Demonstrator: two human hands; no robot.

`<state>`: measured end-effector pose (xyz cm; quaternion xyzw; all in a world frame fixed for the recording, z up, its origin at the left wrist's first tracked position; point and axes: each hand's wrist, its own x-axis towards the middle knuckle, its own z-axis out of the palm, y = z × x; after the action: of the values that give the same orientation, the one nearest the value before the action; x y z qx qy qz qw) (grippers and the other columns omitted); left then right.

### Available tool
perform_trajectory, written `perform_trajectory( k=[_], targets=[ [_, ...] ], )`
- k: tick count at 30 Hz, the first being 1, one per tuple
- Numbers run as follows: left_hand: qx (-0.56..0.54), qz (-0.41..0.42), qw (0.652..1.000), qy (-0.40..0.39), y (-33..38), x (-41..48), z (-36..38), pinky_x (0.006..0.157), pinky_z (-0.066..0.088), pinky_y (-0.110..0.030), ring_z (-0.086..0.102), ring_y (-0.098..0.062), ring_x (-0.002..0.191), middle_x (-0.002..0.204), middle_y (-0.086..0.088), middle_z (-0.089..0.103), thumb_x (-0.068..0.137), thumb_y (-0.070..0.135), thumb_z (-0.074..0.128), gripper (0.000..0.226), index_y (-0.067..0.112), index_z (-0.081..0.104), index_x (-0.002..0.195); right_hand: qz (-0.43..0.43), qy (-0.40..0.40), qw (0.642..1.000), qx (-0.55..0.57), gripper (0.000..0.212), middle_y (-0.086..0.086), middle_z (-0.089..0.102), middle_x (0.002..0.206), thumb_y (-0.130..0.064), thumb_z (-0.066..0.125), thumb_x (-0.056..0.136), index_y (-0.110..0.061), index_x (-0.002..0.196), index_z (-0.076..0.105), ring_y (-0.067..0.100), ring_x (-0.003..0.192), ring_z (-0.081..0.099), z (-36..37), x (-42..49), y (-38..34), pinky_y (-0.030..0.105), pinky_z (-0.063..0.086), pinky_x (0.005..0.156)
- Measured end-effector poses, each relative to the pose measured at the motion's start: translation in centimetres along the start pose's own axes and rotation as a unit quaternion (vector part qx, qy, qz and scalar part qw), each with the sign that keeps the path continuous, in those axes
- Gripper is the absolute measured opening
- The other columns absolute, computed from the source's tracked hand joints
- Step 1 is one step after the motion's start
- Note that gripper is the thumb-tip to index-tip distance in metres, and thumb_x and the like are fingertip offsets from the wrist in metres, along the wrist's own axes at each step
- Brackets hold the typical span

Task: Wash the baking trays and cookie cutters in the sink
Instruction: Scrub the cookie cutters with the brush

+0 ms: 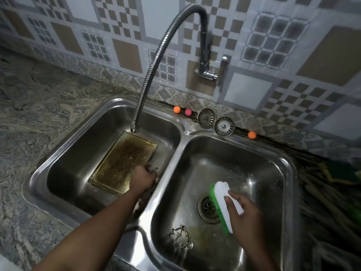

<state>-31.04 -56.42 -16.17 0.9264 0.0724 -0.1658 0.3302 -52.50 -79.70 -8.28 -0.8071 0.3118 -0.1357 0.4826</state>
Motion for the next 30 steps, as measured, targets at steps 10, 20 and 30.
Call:
perform_trajectory(
  k=[10, 20, 30],
  targets=[
    [0.185, 0.285, 0.932, -0.124, 6.7, -11.8, 2.6, 0.083, 0.052, -0.031, 0.064, -0.020, 0.102, 0.115, 0.000, 0.065, 0.082, 0.044, 0.070, 0.044, 0.026, 0.061, 0.121, -0.034, 0.132, 0.990, 0.039, 0.024, -0.008, 0.064, 0.114, -0.016, 0.063, 0.092, -0.013, 0.115, 0.068, 0.005, 0.107, 0.058, -7.8, -1.9, -0.2, 0.012, 0.040, 0.087],
    [0.465, 0.248, 0.809, -0.261, 2.1, -15.3, 9.6, 0.093, 0.048, -0.038, 0.056, -0.027, 0.121, 0.131, -0.006, 0.052, 0.082, 0.044, 0.069, 0.062, 0.018, 0.045, 0.133, 0.066, 0.246, 0.966, -0.048, 0.027, 0.007, 0.065, 0.122, -0.021, 0.063, 0.093, -0.011, 0.118, 0.066, 0.022, 0.113, 0.058, -18.0, -7.9, 6.6, 0.030, 0.045, 0.090],
    [0.465, 0.258, 0.817, -0.224, 0.0, -14.8, 11.3, 0.092, 0.049, -0.039, 0.049, -0.027, 0.122, 0.130, -0.006, 0.045, 0.087, 0.039, 0.063, 0.051, 0.018, 0.045, 0.129, 0.113, 0.239, 0.960, -0.087, 0.029, 0.013, 0.065, 0.123, -0.019, 0.063, 0.093, -0.009, 0.119, 0.066, 0.020, 0.109, 0.058, -18.1, -9.9, 10.2, 0.027, 0.043, 0.088]
  ],
)
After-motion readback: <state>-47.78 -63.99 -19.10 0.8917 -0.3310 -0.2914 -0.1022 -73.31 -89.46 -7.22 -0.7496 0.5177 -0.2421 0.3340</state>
